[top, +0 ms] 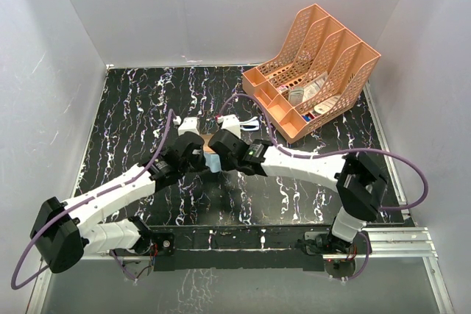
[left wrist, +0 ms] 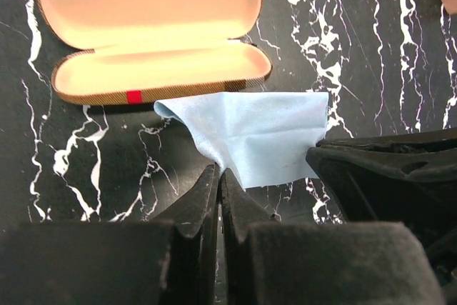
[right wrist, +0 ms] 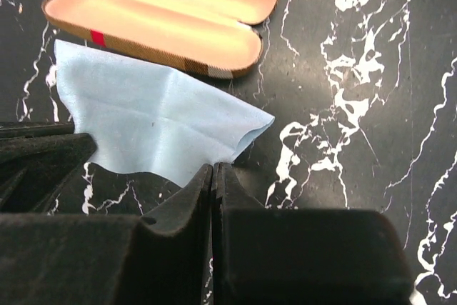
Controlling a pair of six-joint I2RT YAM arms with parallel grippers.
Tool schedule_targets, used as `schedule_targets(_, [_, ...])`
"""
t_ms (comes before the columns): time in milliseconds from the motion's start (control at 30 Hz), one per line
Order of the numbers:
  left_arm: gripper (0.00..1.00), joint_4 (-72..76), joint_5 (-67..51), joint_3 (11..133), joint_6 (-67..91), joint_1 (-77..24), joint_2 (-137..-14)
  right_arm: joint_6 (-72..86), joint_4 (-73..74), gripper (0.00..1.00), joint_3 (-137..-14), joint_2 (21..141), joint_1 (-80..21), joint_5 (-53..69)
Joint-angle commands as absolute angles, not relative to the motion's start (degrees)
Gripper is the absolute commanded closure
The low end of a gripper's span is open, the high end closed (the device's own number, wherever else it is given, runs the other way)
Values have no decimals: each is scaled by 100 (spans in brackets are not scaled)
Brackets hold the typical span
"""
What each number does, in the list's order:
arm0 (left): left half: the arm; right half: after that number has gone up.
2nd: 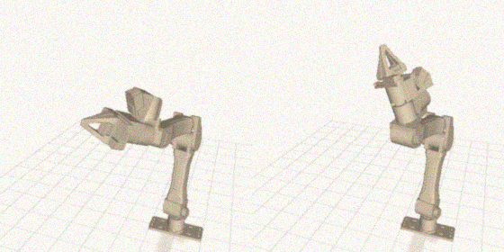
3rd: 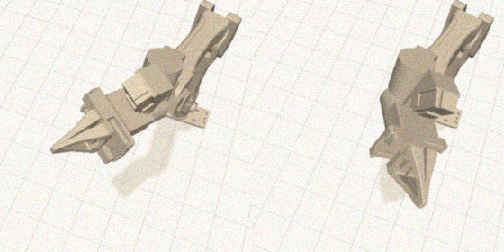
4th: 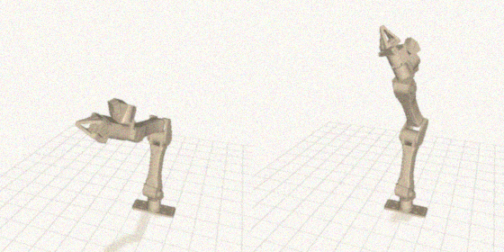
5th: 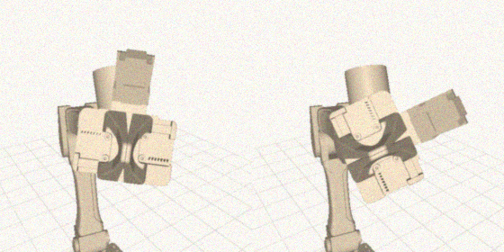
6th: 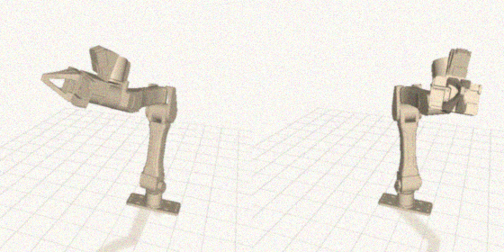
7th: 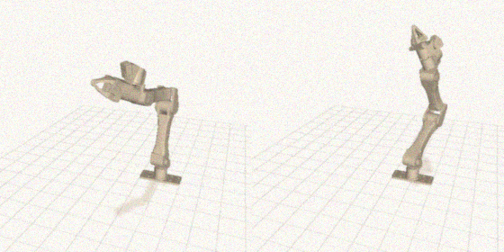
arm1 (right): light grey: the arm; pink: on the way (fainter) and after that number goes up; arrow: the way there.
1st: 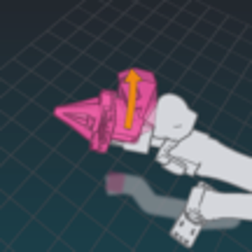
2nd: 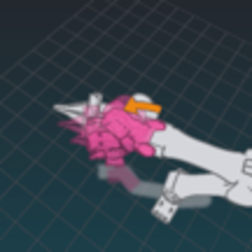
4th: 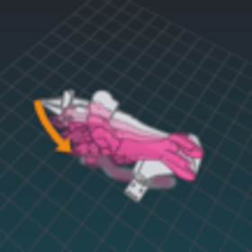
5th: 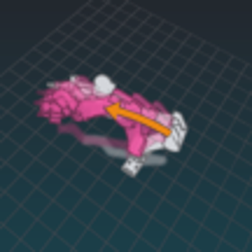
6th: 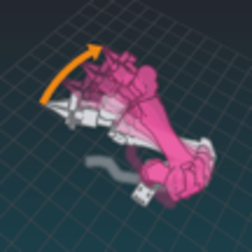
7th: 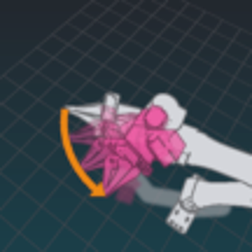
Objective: Organize the sunglasses
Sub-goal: Pick up the glasses cleaning cloth from the center of the board, then place the glasses cleaning cloth in the sunglasses case.
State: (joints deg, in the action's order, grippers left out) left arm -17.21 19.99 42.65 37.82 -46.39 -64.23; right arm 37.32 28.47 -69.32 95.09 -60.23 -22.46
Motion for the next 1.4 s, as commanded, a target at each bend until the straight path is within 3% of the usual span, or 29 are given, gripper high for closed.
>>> schedule_targets(0, [100,-1852,1755,4514,3487,-4320,-6438,3481,2679,100,-7384,9648,-5927,-2211])
schedule_targets(933, [100,-1432,862,5004,2859,-2836,-7177,2922,2425,100,-8378,10705,-5303,-1770])
schedule_targets(1367, [100,-1276,560,5057,2834,-2598,-7642,2769,2324,100,-8782,11196,-5118,-1469])
